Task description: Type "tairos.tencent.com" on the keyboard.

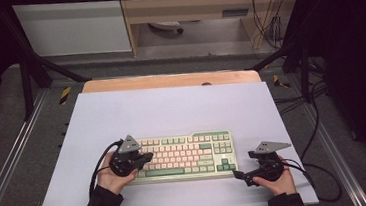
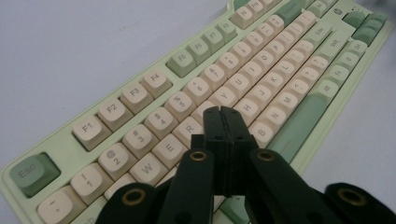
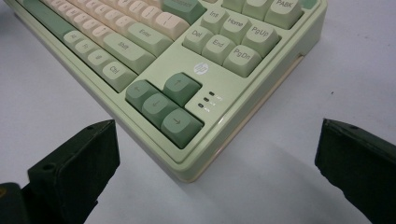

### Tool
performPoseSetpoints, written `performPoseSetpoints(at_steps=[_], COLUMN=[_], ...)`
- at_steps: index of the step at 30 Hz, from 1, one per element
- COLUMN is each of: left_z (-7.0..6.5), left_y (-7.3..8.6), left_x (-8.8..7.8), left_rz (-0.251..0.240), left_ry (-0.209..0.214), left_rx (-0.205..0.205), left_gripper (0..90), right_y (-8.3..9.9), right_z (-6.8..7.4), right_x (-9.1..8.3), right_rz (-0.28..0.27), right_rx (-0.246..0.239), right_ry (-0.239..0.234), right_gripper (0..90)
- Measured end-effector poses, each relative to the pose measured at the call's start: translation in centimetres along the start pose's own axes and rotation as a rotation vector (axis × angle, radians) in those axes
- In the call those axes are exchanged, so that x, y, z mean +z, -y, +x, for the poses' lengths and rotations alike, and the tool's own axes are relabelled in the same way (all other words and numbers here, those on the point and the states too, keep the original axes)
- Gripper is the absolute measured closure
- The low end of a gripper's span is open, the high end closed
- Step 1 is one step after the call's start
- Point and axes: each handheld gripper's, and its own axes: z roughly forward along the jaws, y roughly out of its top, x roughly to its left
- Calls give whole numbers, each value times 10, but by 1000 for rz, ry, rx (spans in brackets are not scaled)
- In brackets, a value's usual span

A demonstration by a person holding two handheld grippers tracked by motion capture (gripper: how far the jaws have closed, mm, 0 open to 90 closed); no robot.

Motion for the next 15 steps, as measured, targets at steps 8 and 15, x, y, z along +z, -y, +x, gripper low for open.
performPoseSetpoints(at_steps=[8, 15], left_z=[-5, -4], left_y=[-9, -10], left_x=[15, 27], left_rz=[8, 20], left_ry=[-8, -26], left_rx=[7, 5], left_gripper=[899, 899], right_y=[0, 0], right_z=[0, 0], right_x=[0, 1], right_rz=[0, 1], right_rx=[4, 2], right_ry=[-2, -1], right_gripper=[5, 5])
